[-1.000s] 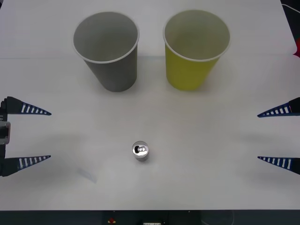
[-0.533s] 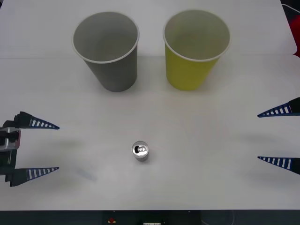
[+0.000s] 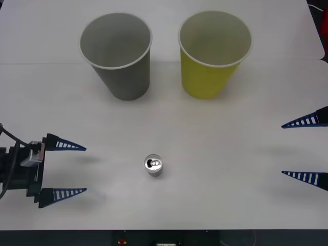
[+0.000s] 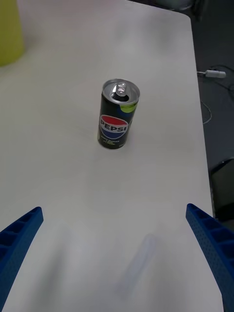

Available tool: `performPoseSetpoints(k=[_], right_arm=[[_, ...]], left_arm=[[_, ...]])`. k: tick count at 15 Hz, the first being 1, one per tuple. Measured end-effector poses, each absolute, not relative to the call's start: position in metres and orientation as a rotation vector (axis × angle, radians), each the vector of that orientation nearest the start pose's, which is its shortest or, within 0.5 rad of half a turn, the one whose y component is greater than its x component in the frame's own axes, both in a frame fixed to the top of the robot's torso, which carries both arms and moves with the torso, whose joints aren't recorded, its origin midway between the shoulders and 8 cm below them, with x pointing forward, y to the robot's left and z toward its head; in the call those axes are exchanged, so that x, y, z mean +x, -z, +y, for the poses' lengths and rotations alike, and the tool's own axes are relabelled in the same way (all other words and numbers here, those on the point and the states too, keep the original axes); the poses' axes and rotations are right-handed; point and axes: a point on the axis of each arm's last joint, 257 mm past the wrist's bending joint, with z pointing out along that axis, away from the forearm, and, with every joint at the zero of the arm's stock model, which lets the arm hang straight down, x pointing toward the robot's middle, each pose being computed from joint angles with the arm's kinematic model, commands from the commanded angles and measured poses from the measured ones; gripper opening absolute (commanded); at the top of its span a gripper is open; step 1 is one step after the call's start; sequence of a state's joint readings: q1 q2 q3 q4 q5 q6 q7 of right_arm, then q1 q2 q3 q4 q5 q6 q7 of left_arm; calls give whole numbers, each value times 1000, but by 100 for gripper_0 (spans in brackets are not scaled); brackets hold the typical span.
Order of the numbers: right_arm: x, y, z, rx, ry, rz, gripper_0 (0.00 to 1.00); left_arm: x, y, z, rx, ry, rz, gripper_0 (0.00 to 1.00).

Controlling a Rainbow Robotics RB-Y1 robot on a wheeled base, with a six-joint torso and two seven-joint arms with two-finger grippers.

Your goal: Put the can into the green bin and the plastic bottle into the gray bin

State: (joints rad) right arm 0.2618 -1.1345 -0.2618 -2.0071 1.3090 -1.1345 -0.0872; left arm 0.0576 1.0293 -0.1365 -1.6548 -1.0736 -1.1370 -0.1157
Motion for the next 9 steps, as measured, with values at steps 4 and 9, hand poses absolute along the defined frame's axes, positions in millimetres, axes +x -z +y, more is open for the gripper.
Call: performPoseSetpoints(k=[4,9], right_arm=[[341,167,-286,-1634,-209,1596,100],[341,167,-286,-1634,-209,1596,100]], left_arm=[[344,251,216,1420,698,1525,100],[353,271,199,1388,783,1468,100]])
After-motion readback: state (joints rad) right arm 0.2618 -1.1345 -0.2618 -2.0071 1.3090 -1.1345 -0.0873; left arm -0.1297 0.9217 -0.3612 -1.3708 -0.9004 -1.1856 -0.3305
